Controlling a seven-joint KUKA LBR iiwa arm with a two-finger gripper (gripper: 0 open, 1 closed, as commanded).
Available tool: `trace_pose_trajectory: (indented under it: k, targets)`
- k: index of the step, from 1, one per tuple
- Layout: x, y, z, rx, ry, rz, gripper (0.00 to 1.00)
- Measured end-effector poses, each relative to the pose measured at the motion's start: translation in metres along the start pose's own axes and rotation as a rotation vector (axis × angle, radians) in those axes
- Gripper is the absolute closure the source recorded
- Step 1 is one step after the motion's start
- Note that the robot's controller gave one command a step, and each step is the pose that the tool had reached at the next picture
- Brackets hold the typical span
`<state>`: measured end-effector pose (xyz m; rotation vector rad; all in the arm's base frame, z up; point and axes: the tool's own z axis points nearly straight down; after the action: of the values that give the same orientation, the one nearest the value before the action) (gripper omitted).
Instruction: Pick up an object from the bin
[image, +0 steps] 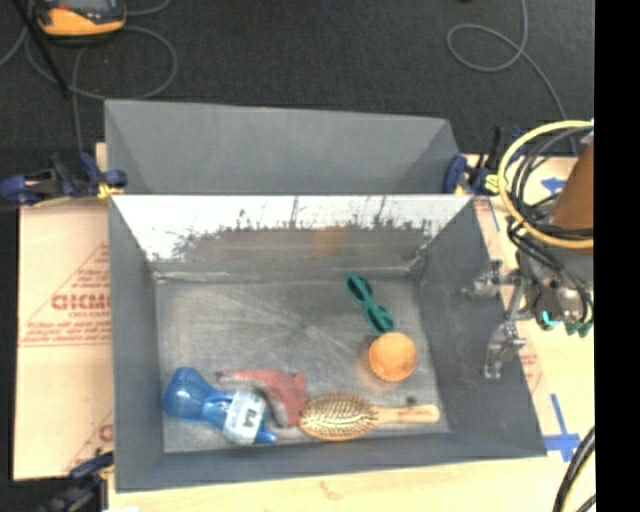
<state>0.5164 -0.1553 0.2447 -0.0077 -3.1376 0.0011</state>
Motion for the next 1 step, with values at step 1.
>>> trace_pose_trajectory:
  k: [1]
  targets:
    - [-0.0016,0.0008,-0.0044,0.002,-0.008,-0.004,0.0]
